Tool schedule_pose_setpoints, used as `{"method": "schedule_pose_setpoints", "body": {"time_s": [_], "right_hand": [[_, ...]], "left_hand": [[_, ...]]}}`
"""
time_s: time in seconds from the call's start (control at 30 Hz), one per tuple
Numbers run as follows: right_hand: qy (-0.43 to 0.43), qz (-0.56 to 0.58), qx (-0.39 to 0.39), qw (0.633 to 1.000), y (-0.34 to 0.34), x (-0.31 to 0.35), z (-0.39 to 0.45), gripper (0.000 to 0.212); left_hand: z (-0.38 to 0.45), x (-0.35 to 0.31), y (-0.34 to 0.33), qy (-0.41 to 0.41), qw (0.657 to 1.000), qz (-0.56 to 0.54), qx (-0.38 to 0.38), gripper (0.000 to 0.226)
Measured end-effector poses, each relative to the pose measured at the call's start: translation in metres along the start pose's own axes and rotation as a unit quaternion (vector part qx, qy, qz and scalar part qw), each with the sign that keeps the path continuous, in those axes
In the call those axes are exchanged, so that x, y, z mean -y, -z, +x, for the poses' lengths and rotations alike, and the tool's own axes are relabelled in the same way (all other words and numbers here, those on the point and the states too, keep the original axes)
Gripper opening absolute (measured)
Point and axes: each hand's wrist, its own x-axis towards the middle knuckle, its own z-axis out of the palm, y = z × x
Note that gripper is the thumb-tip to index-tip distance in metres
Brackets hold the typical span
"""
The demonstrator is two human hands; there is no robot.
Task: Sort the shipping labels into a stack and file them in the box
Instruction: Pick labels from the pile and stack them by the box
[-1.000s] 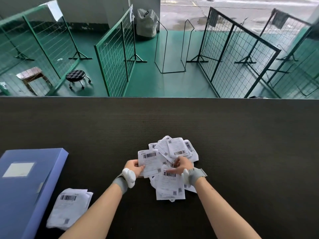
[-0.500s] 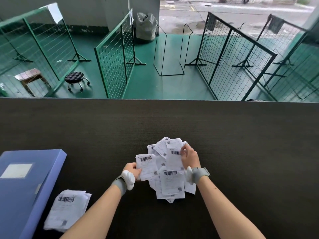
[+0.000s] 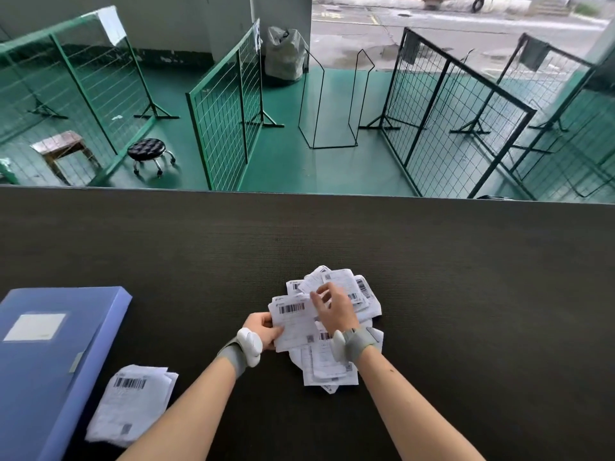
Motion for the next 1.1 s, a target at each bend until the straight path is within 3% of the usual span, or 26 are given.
{"method": "schedule_pose_setpoints", "body": {"time_s": [0.07, 0.2, 0.23, 0.4, 0.53, 0.63, 0.73, 0.8, 0.9, 0.97, 1.1], "right_hand": [[-0.059, -0.05, 0.017, 0.997, 0.007, -0.014, 0.005, 0.036], [-0.14, -0.163, 0.15, 0.965, 0.013, -0.05, 0.001, 0.09], [-0.137, -0.176, 0.158, 0.962, 0.013, -0.057, -0.001, 0.094], [-0.134, -0.121, 0.116, 0.977, 0.013, -0.07, -0.002, 0.046], [-0.109, -0.101, 0.022, 0.989, 0.021, -0.067, 0.001, 0.02], [-0.073, 0.026, -0.039, 0.996, 0.035, -0.049, 0.003, 0.004], [-0.065, 0.151, -0.064, 0.984, 0.04, -0.026, 0.004, 0.006], [-0.062, 0.184, -0.023, 0.981, 0.032, -0.016, 0.005, 0.007], [-0.05, 0.184, 0.046, 0.981, 0.015, -0.004, 0.001, 0.01], [-0.037, 0.161, 0.052, 0.985, 0.002, 0.0, -0.002, 0.014], [-0.047, 0.163, 0.042, 0.985, -0.005, 0.008, -0.006, 0.026]], "left_hand": [[0.002, 0.003, 0.006, 0.012, 0.999, 0.001, -0.034, 0.012], [0.008, 0.01, 0.017, 0.03, 0.997, 0.009, -0.066, 0.018], [0.008, 0.011, 0.018, 0.032, 0.997, 0.013, -0.068, 0.02], [0.004, 0.006, 0.011, 0.029, 0.998, 0.018, -0.058, 0.021], [0.005, 0.006, 0.01, 0.026, 0.997, 0.026, -0.066, 0.019], [0.004, 0.006, 0.009, 0.027, 0.997, 0.03, -0.061, 0.017], [0.001, 0.003, 0.009, 0.034, 0.999, 0.0, -0.033, 0.023], [-0.003, -0.001, 0.005, 0.031, 0.999, -0.027, -0.005, 0.026], [-0.011, -0.005, 0.001, 0.013, 0.997, -0.061, 0.04, 0.022], [-0.014, -0.008, 0.0, 0.006, 0.996, -0.07, 0.06, 0.022], [-0.013, -0.011, 0.004, 0.0, 0.999, -0.038, 0.023, 0.018]]}}
